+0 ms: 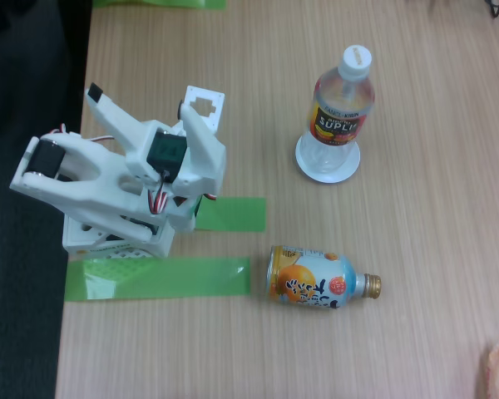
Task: Pick up the plastic bottle and stand it up on the white place
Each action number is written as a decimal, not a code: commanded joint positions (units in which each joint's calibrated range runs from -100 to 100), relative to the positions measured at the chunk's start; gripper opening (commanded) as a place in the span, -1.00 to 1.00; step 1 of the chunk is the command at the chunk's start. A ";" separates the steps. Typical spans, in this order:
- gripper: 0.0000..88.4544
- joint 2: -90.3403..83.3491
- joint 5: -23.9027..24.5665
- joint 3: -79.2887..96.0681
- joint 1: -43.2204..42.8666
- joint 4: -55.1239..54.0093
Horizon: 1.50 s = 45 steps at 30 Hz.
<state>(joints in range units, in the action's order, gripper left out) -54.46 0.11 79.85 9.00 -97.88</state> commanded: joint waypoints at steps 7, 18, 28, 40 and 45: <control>-0.23 -18.16 -0.24 2.05 0.33 -1.44; -0.23 -45.29 0.34 13.27 -0.41 17.88; -0.23 -44.19 6.69 9.47 -0.34 25.26; -0.23 -44.19 10.36 15.26 -0.41 13.67; -0.23 -44.19 12.15 18.25 -0.41 7.40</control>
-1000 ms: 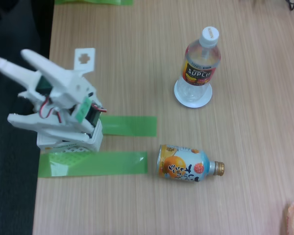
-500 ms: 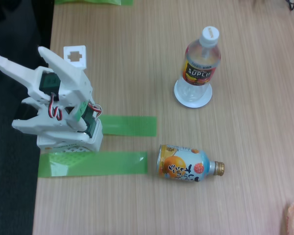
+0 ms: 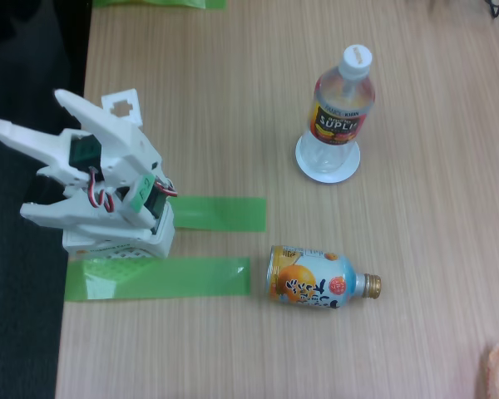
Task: Pick up the plastic bottle and stand it up on the white place
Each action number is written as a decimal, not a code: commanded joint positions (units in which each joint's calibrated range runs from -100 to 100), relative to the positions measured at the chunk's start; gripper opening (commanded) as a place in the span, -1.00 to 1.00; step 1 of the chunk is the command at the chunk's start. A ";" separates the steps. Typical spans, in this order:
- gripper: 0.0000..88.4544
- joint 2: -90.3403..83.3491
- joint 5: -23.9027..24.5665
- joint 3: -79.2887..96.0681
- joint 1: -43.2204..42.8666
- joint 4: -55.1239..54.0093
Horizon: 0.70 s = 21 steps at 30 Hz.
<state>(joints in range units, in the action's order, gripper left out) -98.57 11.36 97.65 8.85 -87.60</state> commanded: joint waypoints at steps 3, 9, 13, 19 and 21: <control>-0.23 -0.09 1.42 0.63 -0.26 -4.94; -0.23 -0.09 0.79 1.81 0.41 -5.28; -0.24 -0.09 -1.94 1.81 0.41 -5.37; -0.71 -0.09 -4.19 1.81 0.41 -5.97; -0.90 -0.09 -5.03 1.81 0.41 -9.06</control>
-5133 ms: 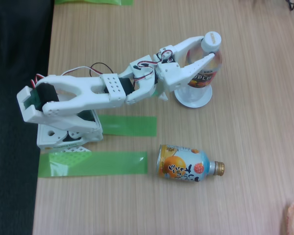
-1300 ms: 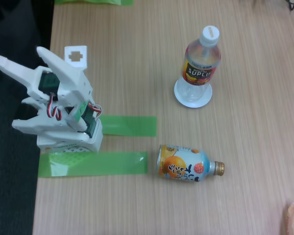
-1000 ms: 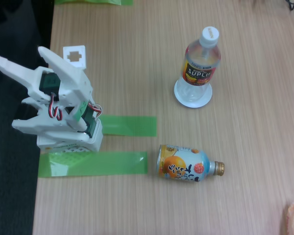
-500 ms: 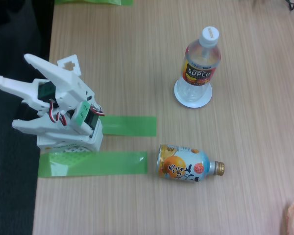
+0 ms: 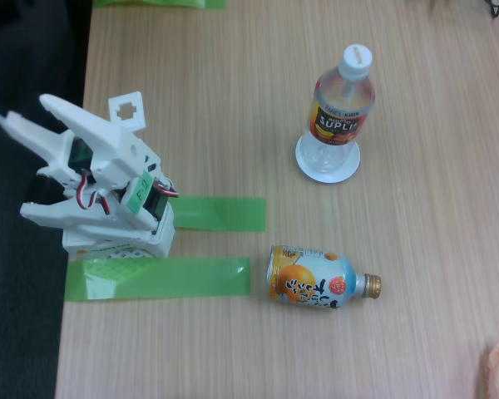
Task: Pick up the plastic bottle and stand it up on the white place
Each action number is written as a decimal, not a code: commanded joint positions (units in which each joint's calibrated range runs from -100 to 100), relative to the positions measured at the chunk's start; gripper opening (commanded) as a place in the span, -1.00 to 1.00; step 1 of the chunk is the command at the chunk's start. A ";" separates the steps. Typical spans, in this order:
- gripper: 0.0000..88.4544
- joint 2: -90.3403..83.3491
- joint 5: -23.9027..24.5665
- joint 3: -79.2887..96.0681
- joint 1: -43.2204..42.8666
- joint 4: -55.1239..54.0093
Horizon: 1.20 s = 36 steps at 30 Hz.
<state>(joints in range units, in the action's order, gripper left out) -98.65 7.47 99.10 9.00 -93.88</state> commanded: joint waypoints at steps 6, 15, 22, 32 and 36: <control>-0.95 0.00 -1.14 0.36 -0.26 -5.34; -0.95 0.00 -1.40 0.36 0.18 -5.34; -0.95 0.00 -1.40 0.36 0.18 -5.34; -0.95 0.00 -1.40 0.36 0.18 -5.34; -0.95 0.00 -1.40 0.36 0.18 -5.34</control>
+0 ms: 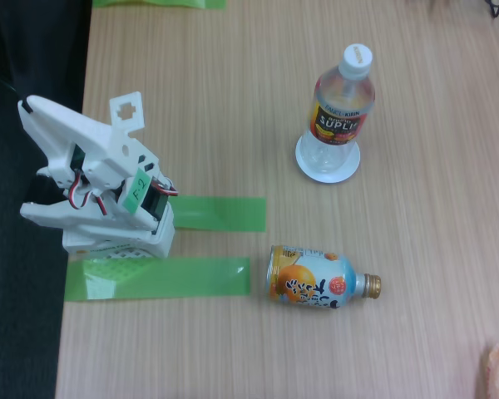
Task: Pick up the plastic bottle and stand it up on the white place
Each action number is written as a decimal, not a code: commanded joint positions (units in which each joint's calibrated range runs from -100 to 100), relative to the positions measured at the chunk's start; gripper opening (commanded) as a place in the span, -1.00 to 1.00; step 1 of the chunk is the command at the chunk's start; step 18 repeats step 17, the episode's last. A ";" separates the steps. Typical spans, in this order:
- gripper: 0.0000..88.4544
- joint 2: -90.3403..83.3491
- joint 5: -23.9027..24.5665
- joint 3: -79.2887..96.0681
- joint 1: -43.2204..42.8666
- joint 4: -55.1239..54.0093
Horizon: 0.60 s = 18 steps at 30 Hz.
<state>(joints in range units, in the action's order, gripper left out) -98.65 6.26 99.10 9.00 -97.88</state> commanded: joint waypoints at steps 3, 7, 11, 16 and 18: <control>-0.95 0.00 -0.04 0.36 0.18 -1.35; -0.95 0.00 0.07 0.36 0.18 -1.35; -0.95 0.00 0.07 0.36 0.18 -1.35; -0.95 0.00 0.12 0.36 0.18 -1.35; -0.95 0.00 0.12 0.36 0.18 -1.35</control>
